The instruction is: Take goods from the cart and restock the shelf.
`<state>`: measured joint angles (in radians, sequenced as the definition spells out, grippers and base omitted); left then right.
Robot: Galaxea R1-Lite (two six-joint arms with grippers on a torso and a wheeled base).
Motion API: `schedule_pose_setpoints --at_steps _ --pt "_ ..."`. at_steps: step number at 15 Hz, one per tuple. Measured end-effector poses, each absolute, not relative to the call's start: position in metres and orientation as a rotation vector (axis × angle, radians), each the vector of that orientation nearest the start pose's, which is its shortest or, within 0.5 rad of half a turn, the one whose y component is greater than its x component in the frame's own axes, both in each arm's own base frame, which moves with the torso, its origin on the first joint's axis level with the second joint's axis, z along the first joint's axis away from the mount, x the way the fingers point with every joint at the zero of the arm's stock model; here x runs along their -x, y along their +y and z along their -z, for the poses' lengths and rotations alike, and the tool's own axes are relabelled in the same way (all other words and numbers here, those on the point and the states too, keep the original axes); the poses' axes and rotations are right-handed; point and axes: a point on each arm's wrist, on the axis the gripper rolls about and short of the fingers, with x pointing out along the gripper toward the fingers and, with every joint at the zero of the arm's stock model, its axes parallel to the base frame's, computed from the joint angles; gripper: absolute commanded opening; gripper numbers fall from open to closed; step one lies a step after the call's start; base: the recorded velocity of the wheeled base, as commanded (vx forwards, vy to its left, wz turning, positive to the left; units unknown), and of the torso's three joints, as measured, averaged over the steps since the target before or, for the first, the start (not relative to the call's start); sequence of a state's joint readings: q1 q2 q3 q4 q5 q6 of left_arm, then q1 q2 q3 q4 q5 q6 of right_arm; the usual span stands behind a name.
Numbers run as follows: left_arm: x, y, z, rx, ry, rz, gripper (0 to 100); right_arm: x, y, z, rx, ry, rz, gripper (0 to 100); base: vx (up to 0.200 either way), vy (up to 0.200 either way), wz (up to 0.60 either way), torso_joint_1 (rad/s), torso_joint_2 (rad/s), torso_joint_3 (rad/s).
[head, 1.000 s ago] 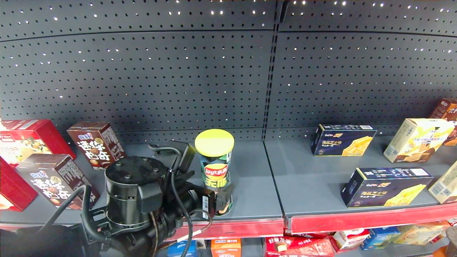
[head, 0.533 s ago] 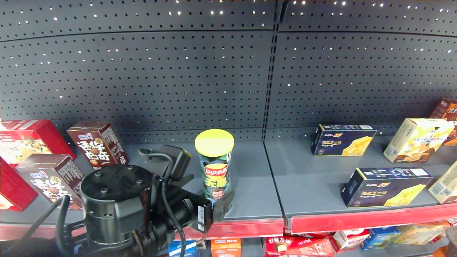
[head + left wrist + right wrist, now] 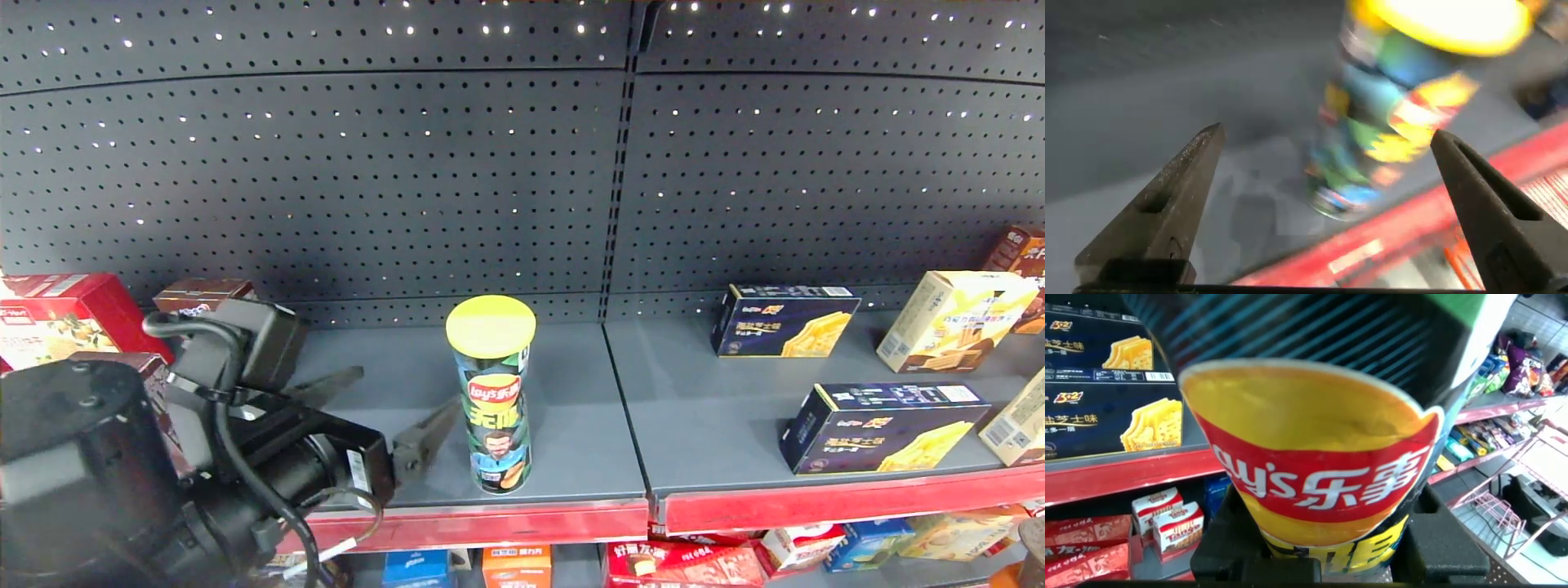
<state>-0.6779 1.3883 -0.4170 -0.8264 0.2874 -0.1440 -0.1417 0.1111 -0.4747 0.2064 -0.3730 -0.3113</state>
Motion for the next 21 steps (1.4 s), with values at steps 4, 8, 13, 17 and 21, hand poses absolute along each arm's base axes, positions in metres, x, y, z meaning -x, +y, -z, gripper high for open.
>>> schedule_pose_setpoints --at_steps 4,8,13,17,21 --pt "-0.164 -0.091 -0.186 0.078 0.107 0.251 100 0.057 -0.001 -0.198 0.239 -0.083 0.506 0 0.000 0.000 0.00 0.000 0.00 0.000" --pt "-0.161 -0.072 -0.192 0.095 0.067 0.171 100 0.040 -0.002 -0.231 0.182 -0.135 0.366 0 0.000 0.000 0.00 0.000 0.00 0.000" --pt "-0.160 -0.070 -0.198 0.102 0.044 0.193 100 0.017 -0.006 -0.246 0.062 -0.098 0.126 0 0.000 0.000 0.00 0.000 0.00 0.000" --pt "-0.160 -0.070 -0.200 0.073 0.028 0.188 100 -0.005 -0.003 -0.243 -0.021 -0.016 -0.054 0 0.000 0.000 0.00 0.000 0.00 0.000" --pt "-0.154 -0.051 -0.195 0.023 0.026 0.100 100 -0.033 0.007 -0.251 -0.130 0.008 -0.140 0 0.000 0.000 0.00 0.000 0.00 0.000"
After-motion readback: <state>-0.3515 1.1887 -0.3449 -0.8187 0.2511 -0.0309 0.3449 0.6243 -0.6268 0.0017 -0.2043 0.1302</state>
